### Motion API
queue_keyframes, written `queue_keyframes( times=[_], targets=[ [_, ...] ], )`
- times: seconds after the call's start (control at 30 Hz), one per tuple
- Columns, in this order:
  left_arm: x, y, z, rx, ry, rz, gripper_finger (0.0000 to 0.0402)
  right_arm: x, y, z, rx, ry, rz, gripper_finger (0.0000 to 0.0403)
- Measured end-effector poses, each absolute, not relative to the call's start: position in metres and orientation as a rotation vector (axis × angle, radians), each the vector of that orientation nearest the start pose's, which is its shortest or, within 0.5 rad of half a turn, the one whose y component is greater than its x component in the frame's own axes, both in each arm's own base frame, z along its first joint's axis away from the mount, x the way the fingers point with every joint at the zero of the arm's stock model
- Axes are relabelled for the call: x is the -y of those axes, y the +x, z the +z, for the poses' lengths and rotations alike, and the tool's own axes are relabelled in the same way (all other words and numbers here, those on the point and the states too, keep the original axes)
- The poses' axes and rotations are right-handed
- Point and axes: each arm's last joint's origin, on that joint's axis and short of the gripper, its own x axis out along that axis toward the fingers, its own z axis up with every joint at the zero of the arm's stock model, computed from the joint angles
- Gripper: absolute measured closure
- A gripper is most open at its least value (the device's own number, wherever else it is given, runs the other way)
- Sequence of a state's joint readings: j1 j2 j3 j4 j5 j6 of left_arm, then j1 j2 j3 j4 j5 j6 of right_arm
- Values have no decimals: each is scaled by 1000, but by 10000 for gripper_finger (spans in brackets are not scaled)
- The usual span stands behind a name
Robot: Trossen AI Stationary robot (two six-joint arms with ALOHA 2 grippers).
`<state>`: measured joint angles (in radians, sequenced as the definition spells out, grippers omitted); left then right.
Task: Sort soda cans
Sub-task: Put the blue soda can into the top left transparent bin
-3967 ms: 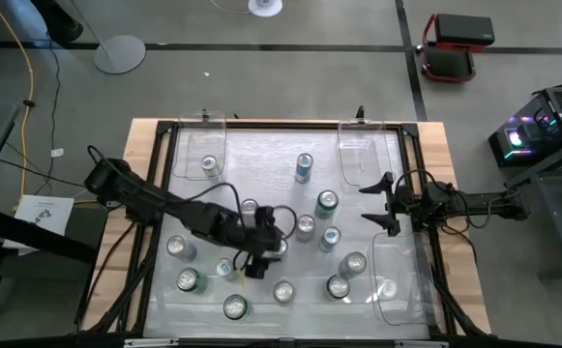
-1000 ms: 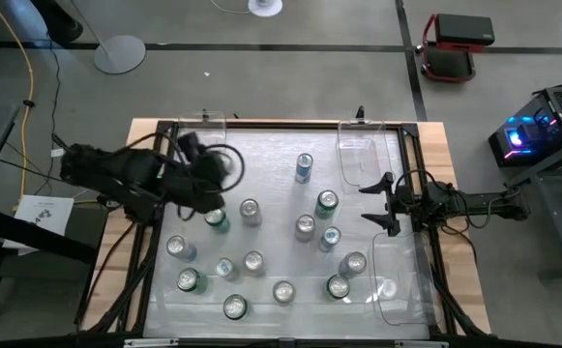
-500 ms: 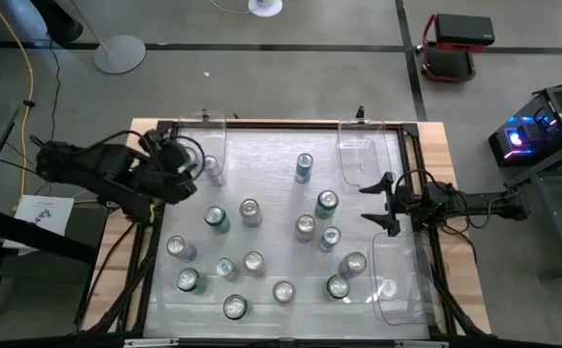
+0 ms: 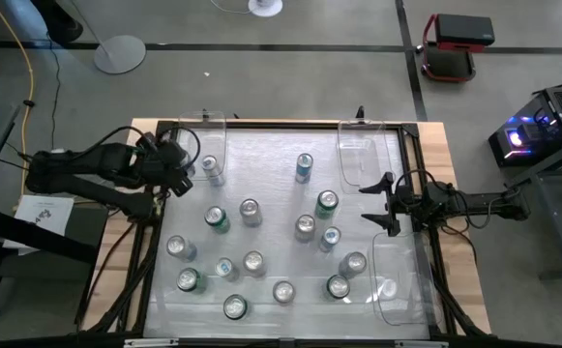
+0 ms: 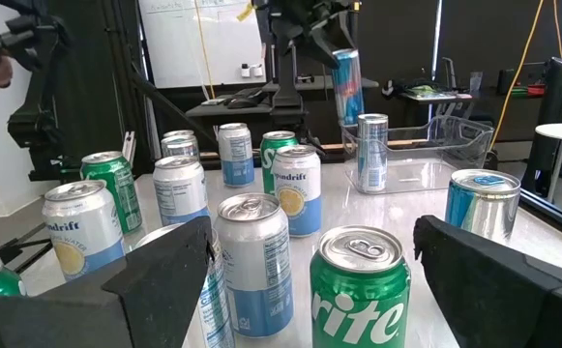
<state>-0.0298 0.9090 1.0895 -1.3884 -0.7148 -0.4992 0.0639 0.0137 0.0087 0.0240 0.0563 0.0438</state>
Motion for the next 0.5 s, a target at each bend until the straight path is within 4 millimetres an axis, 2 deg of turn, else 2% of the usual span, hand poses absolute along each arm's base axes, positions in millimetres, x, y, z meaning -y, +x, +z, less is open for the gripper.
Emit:
queue_keyframes(
  times=[0.17, 0.5],
  targets=[
    [-26, 121, 324, -1003, 49, 836, 174, -5, 98, 168, 19, 45, 8, 53],
    [-46, 118, 330, -984, 1, 801, 173, -5, 98, 168, 19, 45, 8, 53]
  ],
)
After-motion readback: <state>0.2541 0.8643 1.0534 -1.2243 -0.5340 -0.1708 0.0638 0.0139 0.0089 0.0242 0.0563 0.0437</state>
